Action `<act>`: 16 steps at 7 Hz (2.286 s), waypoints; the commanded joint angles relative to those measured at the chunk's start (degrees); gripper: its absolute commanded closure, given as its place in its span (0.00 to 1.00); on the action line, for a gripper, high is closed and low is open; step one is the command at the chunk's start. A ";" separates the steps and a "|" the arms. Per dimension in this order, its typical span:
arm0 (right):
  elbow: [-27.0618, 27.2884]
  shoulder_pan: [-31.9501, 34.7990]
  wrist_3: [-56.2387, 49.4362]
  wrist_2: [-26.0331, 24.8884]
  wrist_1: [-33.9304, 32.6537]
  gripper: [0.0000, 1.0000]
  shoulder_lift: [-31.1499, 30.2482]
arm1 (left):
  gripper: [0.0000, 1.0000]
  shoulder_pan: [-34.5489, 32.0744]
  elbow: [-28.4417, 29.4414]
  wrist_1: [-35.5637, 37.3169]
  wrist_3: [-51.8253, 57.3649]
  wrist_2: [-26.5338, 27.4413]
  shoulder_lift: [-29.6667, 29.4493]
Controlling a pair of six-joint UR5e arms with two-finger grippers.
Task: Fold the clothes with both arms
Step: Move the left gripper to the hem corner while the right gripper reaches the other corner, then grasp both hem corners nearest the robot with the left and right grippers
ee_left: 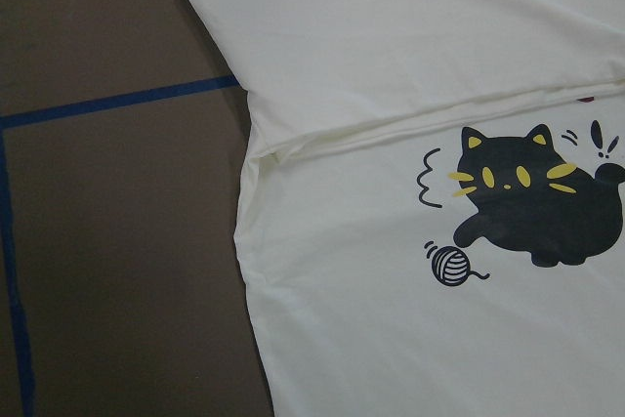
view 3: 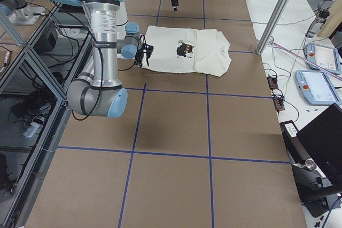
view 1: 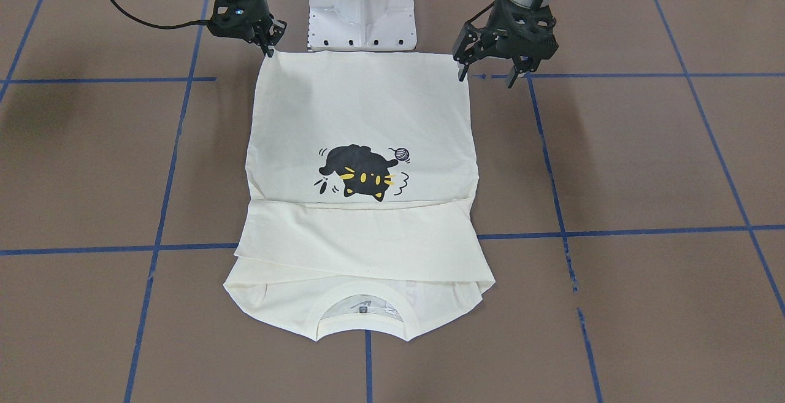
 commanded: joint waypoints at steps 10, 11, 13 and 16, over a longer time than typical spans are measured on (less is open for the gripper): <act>1.33 2.45 0.10 0.08 0.17 1.00 2.06 | 0.08 22.77 7.44 -4.94 -25.31 13.72 5.84; 1.42 2.53 0.10 0.08 0.17 1.00 2.06 | 0.09 23.65 7.36 -4.94 -26.19 13.63 5.84; 1.42 2.88 0.10 0.26 0.17 1.00 2.06 | 0.10 23.75 7.44 -4.85 -26.55 13.63 5.93; 1.42 3.32 0.10 0.52 0.17 1.00 2.06 | 0.17 23.75 7.09 -4.85 -26.55 13.54 7.07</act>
